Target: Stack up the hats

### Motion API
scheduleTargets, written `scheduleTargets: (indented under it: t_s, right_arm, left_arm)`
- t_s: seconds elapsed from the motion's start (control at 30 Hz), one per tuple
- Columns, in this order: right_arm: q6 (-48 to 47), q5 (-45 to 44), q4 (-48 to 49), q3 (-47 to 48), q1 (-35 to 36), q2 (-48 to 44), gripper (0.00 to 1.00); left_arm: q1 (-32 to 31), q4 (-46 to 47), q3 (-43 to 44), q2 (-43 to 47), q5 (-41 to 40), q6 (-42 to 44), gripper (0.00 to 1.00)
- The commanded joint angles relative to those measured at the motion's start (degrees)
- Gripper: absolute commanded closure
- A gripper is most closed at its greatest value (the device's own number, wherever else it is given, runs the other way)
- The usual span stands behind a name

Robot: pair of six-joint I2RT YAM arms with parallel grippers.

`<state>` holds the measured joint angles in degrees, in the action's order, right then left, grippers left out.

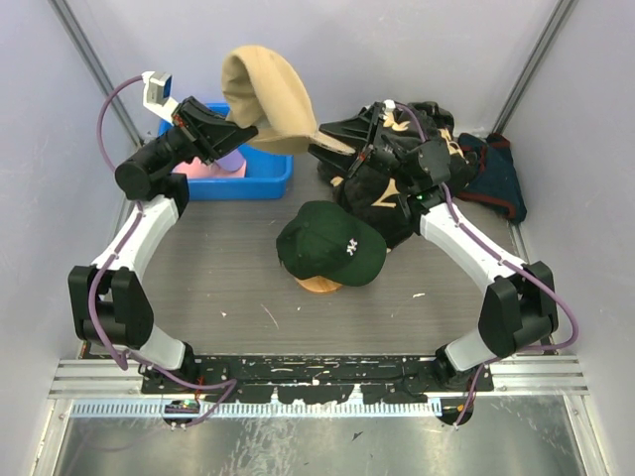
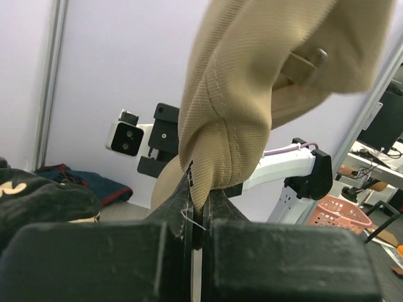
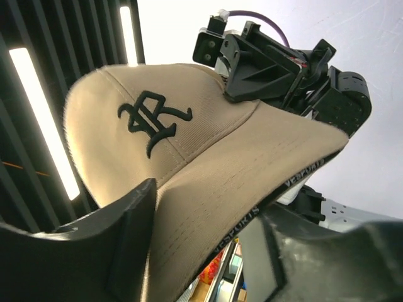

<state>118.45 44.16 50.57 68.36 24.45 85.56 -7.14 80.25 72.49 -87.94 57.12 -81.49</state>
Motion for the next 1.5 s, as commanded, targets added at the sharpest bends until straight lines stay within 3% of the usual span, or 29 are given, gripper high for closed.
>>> scheduleTargets:
  t_s: [0.0,0.2,0.4,0.47,0.5,0.57,0.67,0.73,0.87,1.1,1.37,1.47]
  right_arm:
    - [16.94,-1.41,2.78,4.13,0.52,-0.48,0.52]
    - [16.77,-1.49,3.23,3.72,0.60,-1.03,0.82]
    - [13.88,-0.41,2.70,2.63,0.51,-2.45,0.99]
    - [9.89,0.53,-0.90,2.95,0.32,-3.47,1.00]
    - [7.30,0.79,-3.34,3.21,0.15,-4.11,0.99]
    - [3.31,0.54,-7.24,2.89,-0.53,-5.62,1.00]
    - [2.40,-0.37,-7.32,0.55,-2.55,-7.84,0.99]
    - [2.89,-0.08,-5.68,-0.35,-4.54,-9.02,0.99]
    - [1.53,4.03,-6.96,0.48,-9.73,-10.68,0.99]
    - [-18.28,13.45,-33.02,6.49,-19.10,-13.75,0.99]
    - [-22.99,16.30,-38.93,6.37,-19.88,-13.82,1.00]
    - [-23.27,16.32,-39.78,6.02,-19.88,-13.61,0.99]
  left_arm:
    - [-0.30,1.69,1.17,-0.39,0.79,0.89,1.00]
    - [-0.09,1.67,2.65,-2.88,-2.02,-0.32,1.00]
    - [1.32,1.66,6.55,-8.21,-5.40,-6.86,1.00]
    - [1.64,1.55,7.03,-9.65,-6.06,-8.71,0.96]
    - [1.68,1.58,7.05,-10.19,-6.14,-9.26,0.90]
    - [1.97,1.03,6.31,-10.82,-5.89,-10.20,0.67]
    - [2.79,0.98,2.36,-9.95,-5.71,-10.19,0.51]
    - [3.82,-1.08,-2.02,-7.61,-5.87,-7.85,0.45]
    - [5.81,-12.07,-10.12,-1.70,-5.38,-0.30,0.41]
    - [6.72,-28.04,-23.67,10.28,-4.98,9.90,0.33]
    - [6.61,-46.48,-33.82,21.22,-3.85,18.56,0.32]
    - [6.59,-55.07,-36.59,23.85,-5.02,22.76,0.37]
